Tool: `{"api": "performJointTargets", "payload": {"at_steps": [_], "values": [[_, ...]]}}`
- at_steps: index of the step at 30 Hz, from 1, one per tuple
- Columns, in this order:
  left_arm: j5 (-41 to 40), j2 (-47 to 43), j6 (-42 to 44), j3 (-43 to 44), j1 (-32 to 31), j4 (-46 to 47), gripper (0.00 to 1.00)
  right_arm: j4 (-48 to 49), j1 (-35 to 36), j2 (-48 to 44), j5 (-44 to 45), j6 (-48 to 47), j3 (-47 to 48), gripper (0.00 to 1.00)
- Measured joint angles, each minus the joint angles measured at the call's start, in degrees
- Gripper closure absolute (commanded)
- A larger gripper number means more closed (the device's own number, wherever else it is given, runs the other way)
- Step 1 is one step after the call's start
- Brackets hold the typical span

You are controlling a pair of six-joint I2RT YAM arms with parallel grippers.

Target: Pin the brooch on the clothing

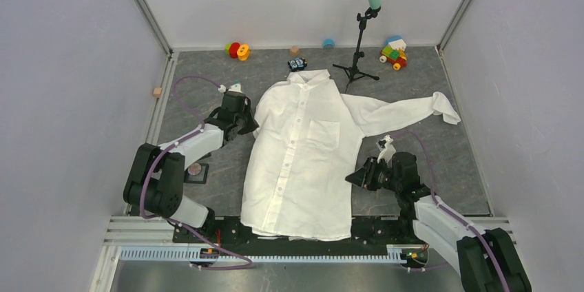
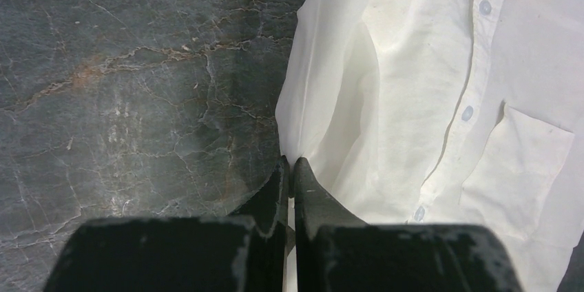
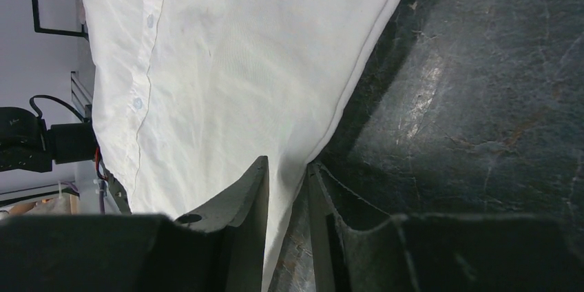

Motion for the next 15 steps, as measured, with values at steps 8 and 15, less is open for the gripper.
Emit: {"api": "performJointTargets", "payload": {"at_steps": [8,15], "values": [[0.5,0.0,0.0,-0.3,0.4,0.1,0.98,0.9,0.4,1.2,0.6,-0.4,0.0,1.0],[-2.4,0.4,1.4,0.9,4.4,-2.2,0.98,-5.4,0.7,-4.3,8.6,-4.2,0.0,1.0]]}}
